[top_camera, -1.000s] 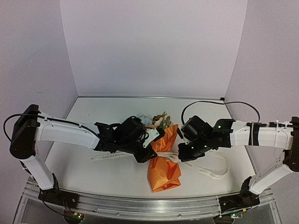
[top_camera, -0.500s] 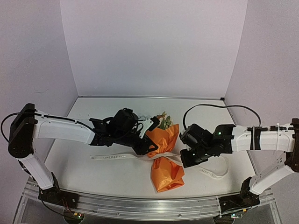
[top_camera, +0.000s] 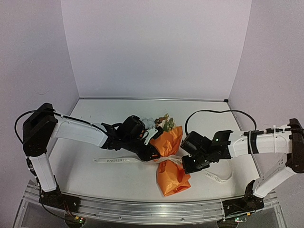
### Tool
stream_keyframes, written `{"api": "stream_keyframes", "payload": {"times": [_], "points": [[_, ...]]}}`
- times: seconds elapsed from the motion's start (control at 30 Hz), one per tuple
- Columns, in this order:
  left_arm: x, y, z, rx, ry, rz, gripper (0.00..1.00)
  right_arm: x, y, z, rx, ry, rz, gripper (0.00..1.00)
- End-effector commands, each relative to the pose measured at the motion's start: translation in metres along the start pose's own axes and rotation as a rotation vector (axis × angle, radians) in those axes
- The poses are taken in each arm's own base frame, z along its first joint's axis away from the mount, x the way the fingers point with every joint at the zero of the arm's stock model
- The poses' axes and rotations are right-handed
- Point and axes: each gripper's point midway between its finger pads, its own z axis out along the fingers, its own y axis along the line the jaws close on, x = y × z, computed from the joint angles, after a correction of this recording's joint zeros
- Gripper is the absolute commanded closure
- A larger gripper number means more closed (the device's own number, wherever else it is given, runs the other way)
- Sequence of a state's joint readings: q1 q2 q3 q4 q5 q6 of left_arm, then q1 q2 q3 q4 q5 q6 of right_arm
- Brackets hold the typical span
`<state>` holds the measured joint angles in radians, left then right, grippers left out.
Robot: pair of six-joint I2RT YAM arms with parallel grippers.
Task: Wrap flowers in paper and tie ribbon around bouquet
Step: Cross the half-tied ribbon over the folded bouquet.
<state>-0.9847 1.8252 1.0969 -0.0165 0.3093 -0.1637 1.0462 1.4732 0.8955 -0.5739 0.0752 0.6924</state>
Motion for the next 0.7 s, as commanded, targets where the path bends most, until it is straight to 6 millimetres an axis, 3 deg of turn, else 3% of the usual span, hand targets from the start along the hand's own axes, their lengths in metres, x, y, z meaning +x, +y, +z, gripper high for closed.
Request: {"api": "stream_keyframes", "payload": {"times": [0.0,0.33,0.5,0.67], "points": [[-0.022,0.021,-0.012,-0.031,-0.087,-0.042,0.68,0.004,0.013,0.015,-0.041,0.027,0.042,1.0],[-0.024,0.051,-0.05,-0.081,-0.097,-0.037,0.68,-0.023,0.072,0.019,-0.212,0.02,0.093,1.0],[-0.033,0.038,-0.068,-0.055,-0.097,0.003,0.67,-0.029,0.076,0.013,-0.22,0.001,0.102,1.0],[-0.033,0.015,-0.069,0.017,-0.068,0.045,0.67,-0.028,0.07,-0.001,-0.212,-0.008,0.078,1.0]]}}
